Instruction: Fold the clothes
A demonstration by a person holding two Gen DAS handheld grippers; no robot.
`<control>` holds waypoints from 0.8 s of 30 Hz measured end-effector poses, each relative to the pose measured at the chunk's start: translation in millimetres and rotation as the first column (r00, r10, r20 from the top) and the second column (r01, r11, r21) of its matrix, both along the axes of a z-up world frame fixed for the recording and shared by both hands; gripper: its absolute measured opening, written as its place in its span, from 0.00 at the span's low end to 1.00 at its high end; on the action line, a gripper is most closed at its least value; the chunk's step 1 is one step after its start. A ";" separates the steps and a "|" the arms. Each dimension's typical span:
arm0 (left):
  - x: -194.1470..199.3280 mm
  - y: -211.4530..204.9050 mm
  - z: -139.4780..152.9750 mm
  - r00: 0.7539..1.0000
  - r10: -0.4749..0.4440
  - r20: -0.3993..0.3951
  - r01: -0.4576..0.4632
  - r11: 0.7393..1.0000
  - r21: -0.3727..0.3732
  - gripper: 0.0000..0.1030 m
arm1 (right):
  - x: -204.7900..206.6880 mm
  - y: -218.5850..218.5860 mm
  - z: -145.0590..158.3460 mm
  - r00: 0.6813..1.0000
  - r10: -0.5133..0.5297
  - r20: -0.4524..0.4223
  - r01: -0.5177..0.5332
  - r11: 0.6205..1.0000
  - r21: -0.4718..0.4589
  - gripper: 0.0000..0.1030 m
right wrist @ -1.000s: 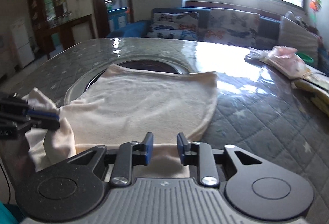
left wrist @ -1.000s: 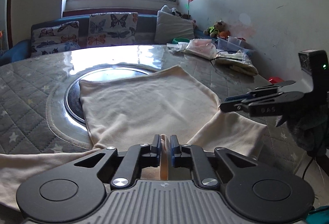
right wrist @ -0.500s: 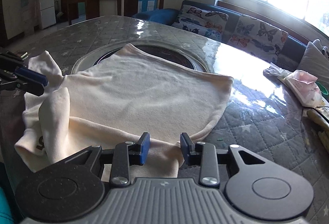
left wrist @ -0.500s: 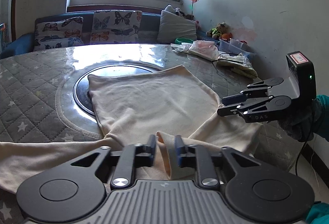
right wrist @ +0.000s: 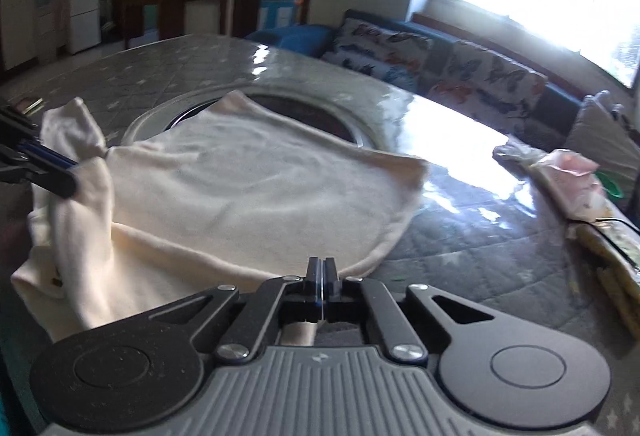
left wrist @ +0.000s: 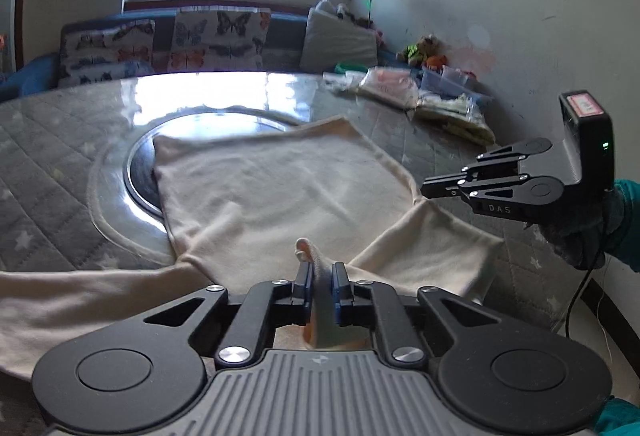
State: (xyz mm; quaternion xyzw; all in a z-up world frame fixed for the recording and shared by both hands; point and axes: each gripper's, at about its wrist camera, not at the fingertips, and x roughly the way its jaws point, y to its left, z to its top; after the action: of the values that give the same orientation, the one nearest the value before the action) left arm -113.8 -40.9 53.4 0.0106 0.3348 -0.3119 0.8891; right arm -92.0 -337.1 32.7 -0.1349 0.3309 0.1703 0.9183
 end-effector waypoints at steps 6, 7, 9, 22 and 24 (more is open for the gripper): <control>1.6 8.3 -8.2 0.997 0.011 -0.074 -0.007 0.998 0.054 0.10 | -1.1 -3.9 -0.3 1.000 0.002 -0.015 -0.001 0.999 0.045 0.06; 0.3 9.7 -8.2 0.997 0.007 -0.080 -0.003 0.999 0.053 0.12 | -2.1 -0.8 0.8 0.999 0.031 -0.017 -0.030 0.998 0.048 0.07; 0.9 11.7 -4.2 0.997 0.023 -0.073 -0.020 0.999 0.041 0.18 | -3.1 5.6 2.3 0.997 0.078 -0.012 -0.077 0.996 0.043 0.18; 18.6 -6.8 -10.7 0.996 -0.007 -0.088 0.006 1.000 -0.013 0.08 | 11.6 15.0 -10.5 0.978 0.180 -0.104 -0.180 0.984 0.008 0.09; 13.6 -4.2 -4.7 0.999 -0.014 -0.049 0.013 1.000 -0.018 0.05 | 9.2 13.1 -9.6 0.981 0.172 -0.089 -0.172 0.985 0.006 0.06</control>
State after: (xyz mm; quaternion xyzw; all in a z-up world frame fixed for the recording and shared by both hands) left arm -100.2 -45.1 48.6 -0.0028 0.3538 -0.3210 0.8785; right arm -82.8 -323.9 23.1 -0.1559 0.3590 0.2546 0.8843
